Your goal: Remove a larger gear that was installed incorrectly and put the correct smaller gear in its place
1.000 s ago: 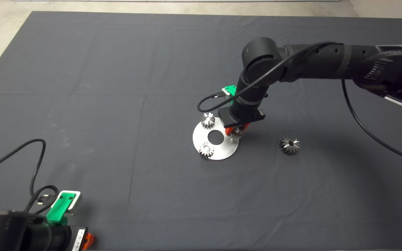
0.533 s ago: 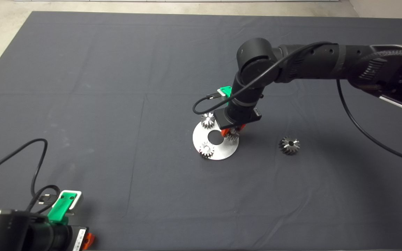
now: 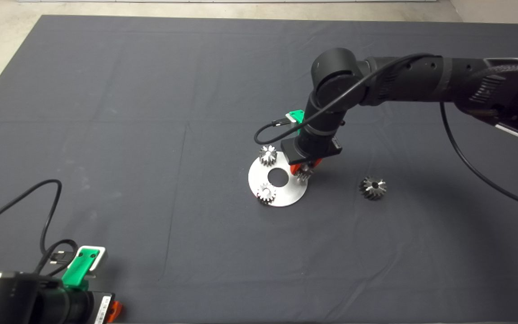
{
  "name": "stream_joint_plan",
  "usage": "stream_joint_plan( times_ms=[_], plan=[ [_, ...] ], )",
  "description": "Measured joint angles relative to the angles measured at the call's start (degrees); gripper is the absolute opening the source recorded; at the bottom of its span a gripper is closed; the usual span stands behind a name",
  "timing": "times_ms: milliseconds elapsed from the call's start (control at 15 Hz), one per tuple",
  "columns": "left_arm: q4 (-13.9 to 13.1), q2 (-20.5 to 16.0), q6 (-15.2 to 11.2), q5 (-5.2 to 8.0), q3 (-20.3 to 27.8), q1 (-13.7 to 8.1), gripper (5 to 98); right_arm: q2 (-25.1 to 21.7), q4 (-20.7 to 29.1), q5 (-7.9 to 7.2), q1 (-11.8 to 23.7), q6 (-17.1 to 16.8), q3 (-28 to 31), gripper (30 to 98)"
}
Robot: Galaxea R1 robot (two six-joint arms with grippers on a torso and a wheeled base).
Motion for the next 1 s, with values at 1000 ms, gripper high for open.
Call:
stream_joint_plan(
  times_ms=[1000],
  plan=[
    [0.0,0.8,-0.4,1.02,-0.1,0.0,84.0,-0.2,0.0,0.00,0.0,-0.2,0.1,34.9]
  ],
)
